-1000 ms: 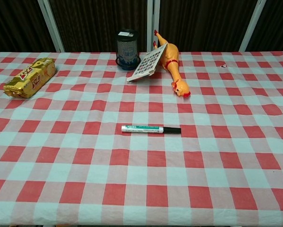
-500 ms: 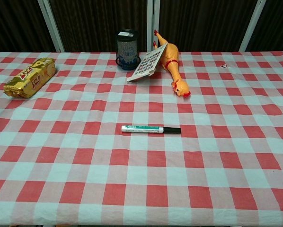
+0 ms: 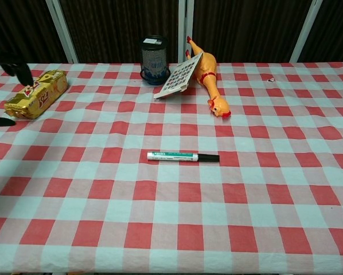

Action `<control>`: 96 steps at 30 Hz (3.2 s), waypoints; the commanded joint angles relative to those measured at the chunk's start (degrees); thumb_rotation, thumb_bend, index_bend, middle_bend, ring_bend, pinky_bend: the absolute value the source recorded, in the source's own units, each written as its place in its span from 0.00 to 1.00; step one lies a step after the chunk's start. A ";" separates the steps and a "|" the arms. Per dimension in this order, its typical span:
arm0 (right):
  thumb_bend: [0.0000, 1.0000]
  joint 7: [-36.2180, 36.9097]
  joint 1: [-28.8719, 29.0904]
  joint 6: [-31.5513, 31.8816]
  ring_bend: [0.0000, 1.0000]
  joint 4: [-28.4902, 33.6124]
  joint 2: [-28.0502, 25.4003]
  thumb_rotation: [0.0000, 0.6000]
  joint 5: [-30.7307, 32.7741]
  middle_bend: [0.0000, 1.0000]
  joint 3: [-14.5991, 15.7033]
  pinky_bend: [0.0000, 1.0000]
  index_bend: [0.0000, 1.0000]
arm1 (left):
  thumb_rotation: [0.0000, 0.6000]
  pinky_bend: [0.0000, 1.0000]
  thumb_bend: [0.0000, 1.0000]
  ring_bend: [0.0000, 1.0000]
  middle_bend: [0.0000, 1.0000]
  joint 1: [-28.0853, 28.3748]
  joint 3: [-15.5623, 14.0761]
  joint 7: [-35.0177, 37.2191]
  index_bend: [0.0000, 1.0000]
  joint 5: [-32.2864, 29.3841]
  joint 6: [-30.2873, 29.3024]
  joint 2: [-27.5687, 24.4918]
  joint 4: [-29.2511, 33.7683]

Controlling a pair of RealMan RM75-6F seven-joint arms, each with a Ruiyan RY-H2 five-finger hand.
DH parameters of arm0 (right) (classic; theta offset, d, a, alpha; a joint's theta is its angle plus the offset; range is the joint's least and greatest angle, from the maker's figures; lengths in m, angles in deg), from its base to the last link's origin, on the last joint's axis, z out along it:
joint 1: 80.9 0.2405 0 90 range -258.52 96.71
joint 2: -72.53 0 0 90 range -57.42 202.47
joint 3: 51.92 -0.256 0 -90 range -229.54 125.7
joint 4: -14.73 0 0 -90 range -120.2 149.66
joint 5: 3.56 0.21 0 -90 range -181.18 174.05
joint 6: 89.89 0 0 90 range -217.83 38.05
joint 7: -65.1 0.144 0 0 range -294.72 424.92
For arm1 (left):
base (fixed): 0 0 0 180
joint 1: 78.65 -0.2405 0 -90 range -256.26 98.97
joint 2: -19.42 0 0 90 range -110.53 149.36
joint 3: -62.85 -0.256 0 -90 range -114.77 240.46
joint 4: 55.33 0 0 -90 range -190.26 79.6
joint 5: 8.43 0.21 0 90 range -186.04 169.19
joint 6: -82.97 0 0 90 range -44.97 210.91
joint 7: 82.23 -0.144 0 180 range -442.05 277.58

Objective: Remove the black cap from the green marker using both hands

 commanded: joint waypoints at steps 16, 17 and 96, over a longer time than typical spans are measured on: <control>0.16 -1.74 2.80 -4.45 0.00 -1.97 1.81 1.00 4.08 0.16 -0.91 0.20 0.14 | 1.00 0.70 0.07 0.47 0.40 13.07 4.70 -2.71 0.37 -12.33 8.45 15.98 -11.77; 0.16 -1.77 2.94 -4.61 0.00 -2.11 1.96 1.00 4.18 0.16 -0.94 0.20 0.14 | 1.00 0.72 0.07 0.48 0.40 13.53 4.73 -3.21 0.37 -12.73 8.47 16.40 -11.85; 0.16 2.62 5.95 -9.14 0.00 -8.72 3.65 1.00 9.37 0.17 -1.00 0.20 0.14 | 1.00 1.00 0.28 1.00 0.57 28.56 6.02 -15.12 0.54 -39.18 5.15 35.26 -22.39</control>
